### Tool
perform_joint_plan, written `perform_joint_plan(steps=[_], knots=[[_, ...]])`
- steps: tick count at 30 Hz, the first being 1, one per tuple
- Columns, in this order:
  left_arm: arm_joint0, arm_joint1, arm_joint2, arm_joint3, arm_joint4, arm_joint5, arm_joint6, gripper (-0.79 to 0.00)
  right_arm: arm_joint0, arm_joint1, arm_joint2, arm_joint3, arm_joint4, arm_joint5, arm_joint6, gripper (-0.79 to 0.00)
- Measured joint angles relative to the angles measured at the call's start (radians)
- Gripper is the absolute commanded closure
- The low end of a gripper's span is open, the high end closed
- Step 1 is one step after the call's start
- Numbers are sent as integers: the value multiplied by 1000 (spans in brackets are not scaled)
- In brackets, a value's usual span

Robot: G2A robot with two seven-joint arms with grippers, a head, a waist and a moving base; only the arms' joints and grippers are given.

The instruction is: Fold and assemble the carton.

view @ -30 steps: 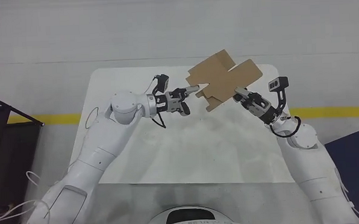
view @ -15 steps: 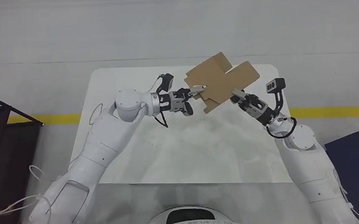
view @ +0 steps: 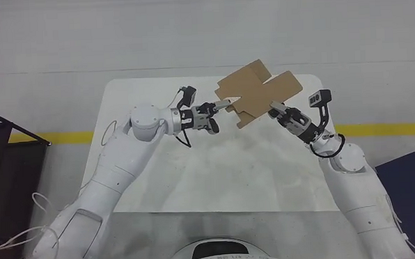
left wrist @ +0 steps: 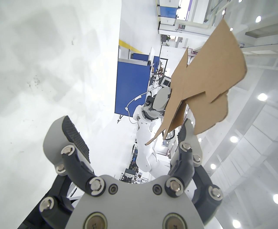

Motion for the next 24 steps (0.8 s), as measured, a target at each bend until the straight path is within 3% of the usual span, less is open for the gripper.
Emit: perform_joint_plan(steps=[8,24], knots=[[12,0,7,-14,8,16,-4,-785,6,-2,-4,4,-12,-5,-2,0],[-62,-33,76,45,-12,-7,-16,-785,-10,-4,-18,-19,-58,-14,-15,0]])
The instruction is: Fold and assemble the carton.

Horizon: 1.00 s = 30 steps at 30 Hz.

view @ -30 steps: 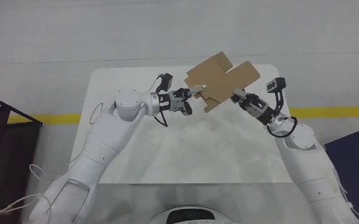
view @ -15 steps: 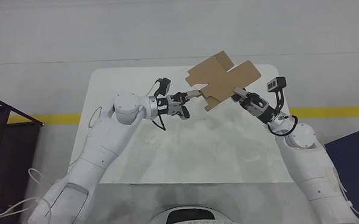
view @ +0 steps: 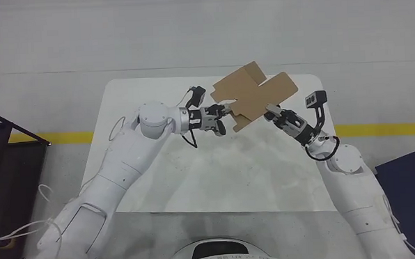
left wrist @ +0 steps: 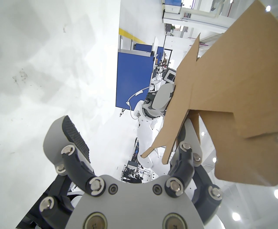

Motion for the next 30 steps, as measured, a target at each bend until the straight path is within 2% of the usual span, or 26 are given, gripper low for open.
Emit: perform_joint_plan(steps=[18,20,21,25,26,30], knots=[[-30,-23,27,41,3,-43,24,-785,-15,-1,-14,-36,-57,-5,-9,0],[-30,-24,27,40,3,-51,19,-699,-15,-1,-17,-39,-59,-3,-6,0],[-29,-25,28,39,1,-56,14,-610,-16,-1,-19,-42,-62,-1,-5,0],[-31,-29,33,41,-5,-71,-5,-157,-19,-1,-26,-51,-67,2,-1,0],[-32,-30,34,43,-5,-74,-9,-9,-20,-1,-27,-52,-68,3,0,0],[-33,-32,36,49,-9,-86,-26,0,-23,-1,-29,-56,-70,6,2,0]])
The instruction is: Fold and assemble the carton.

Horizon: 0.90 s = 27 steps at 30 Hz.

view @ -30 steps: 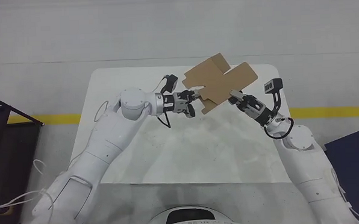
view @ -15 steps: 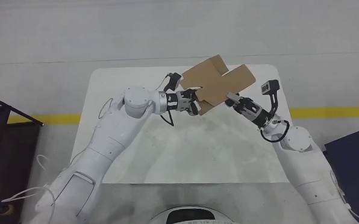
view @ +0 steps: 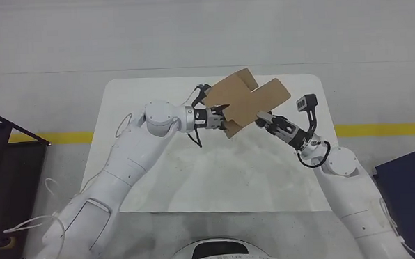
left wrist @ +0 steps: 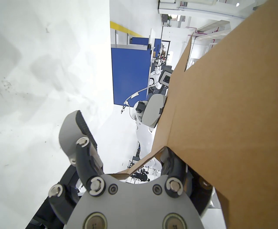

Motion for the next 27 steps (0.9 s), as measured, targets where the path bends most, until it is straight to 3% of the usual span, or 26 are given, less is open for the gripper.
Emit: perform_joint_plan(steps=[7,9,13,15,16,17,27], knots=[[6,0,-10,10,-18,-13,-27,0,-5,1,1,2,3,7,4,0],[9,0,-16,12,-26,-15,-33,0,-6,1,1,3,5,8,6,-123],[13,2,-26,12,-30,-20,-36,0,-8,1,0,1,5,8,10,-249],[16,3,-31,10,-29,-23,-36,0,-9,2,1,-1,6,5,15,-437],[17,4,-34,9,-28,-25,-36,0,-10,2,1,-2,6,3,18,-677],[18,4,-36,7,-27,-27,-36,0,-10,2,3,-3,8,0,21,-785],[28,21,-72,-13,-5,-42,-100,0,-20,22,144,47,107,-31,50,-785]])
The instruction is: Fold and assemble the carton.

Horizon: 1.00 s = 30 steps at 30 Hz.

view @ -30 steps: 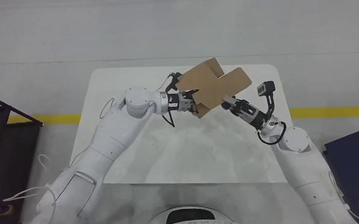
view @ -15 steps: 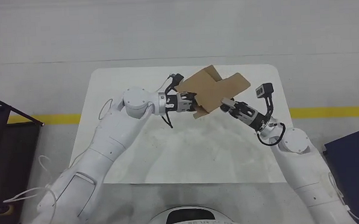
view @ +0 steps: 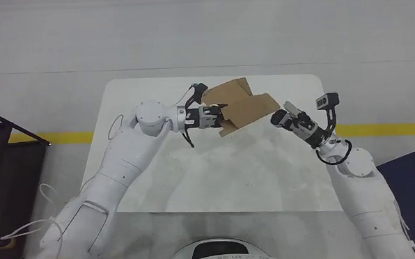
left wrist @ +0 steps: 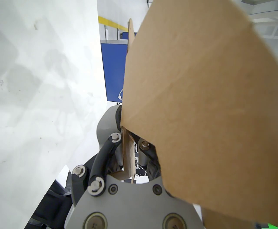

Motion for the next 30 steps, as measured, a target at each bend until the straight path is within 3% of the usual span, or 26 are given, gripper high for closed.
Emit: perform_joint_plan(steps=[5,8,14,18,23,30], knots=[[-2,7,24,-31,82,4,-52,0,-9,12,60,-61,-16,-13,43,-785],[-2,6,48,-58,114,5,-86,0,9,15,33,-95,6,4,162,-785],[-3,7,62,-99,134,-1,-118,0,107,11,-52,25,112,83,363,-785],[8,12,60,-125,135,4,-139,0,161,10,-104,91,42,-3,479,-785],[15,15,69,-148,138,8,-169,0,194,4,-135,149,46,-70,479,-785],[25,19,69,-169,133,11,-178,0,231,1,-148,225,-16,-118,385,-785]])
